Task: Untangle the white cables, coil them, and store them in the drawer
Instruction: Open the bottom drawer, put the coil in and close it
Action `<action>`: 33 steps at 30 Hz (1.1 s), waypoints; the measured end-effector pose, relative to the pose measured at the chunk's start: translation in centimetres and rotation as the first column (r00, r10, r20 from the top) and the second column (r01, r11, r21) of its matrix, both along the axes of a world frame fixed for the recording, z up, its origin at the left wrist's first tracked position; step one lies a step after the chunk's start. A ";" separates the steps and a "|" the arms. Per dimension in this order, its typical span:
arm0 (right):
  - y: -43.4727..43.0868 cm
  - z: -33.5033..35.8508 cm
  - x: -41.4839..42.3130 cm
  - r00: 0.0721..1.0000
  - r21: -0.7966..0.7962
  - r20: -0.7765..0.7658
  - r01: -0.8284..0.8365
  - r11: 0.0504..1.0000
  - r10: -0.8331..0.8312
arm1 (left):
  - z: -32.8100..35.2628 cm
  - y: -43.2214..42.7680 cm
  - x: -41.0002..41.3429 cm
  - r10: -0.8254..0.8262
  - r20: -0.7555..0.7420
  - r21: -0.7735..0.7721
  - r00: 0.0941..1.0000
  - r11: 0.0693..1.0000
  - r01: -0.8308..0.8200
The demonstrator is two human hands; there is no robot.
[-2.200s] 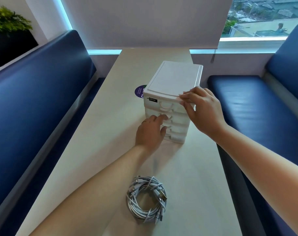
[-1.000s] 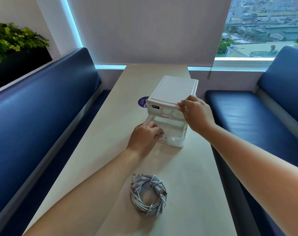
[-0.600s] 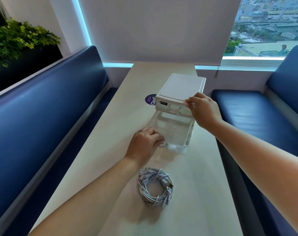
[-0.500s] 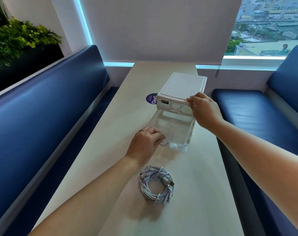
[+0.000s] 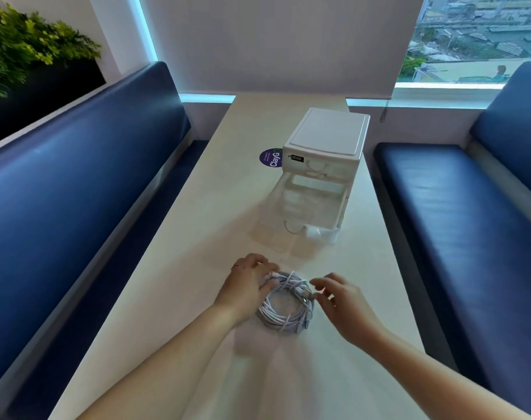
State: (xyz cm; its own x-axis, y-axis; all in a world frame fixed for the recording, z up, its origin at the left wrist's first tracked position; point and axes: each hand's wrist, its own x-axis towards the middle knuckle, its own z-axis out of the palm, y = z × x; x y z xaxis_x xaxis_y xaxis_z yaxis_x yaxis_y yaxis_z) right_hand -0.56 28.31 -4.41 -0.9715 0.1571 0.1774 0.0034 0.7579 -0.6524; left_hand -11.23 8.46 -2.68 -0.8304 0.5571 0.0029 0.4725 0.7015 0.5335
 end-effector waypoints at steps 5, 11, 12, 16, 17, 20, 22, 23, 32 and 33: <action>-1.2 0.5 -0.9 0.980 -0.100 0.189 0.077 0.992 -0.056 | -1.1 0.2 1.4 -0.023 0.002 -0.012 1.000 1.000 0.023; -1.1 1.7 -2.0 0.899 -0.416 0.436 0.231 0.879 -0.030 | -1.0 0.4 1.6 -0.022 -0.004 -0.041 1.000 0.999 0.022; -1.3 1.8 -2.0 0.894 -0.428 0.448 0.239 0.872 -0.025 | -1.1 0.4 1.6 -0.022 -0.006 -0.050 1.000 0.999 0.022; -1.6 2.2 -2.7 0.876 -0.133 0.480 0.120 0.984 -0.042 | -1.3 0.5 1.8 -0.016 -0.001 -0.102 1.000 0.995 0.016; -1.7 2.3 -2.9 0.861 -0.109 0.506 0.115 0.987 -0.044 | -1.3 0.6 1.8 -0.017 0.002 -0.115 1.000 0.993 0.017; -1.7 1.9 -3.4 0.815 -0.226 0.579 0.203 0.953 -0.036 | -1.3 0.8 1.9 -0.019 0.013 -0.136 1.000 0.990 0.020; -1.6 1.9 -3.7 0.801 -0.318 0.598 0.268 0.910 -0.027 | -1.4 0.9 1.9 -0.016 0.009 -0.134 1.000 0.991 0.017; -1.6 2.0 -3.9 0.797 -0.333 0.604 0.268 0.904 -0.014 | -1.4 0.9 1.8 -0.015 0.008 -0.127 1.000 0.992 0.016; -1.5 0.8 -4.8 0.730 -0.370 0.680 0.270 0.889 0.062 | -1.2 0.3 -0.8 0.277 0.240 -0.082 0.930 0.961 -0.265; -1.4 0.8 -4.8 0.728 -0.396 0.681 0.280 0.875 0.075 | -1.2 0.4 -1.0 0.306 0.319 -0.103 0.897 0.952 -0.288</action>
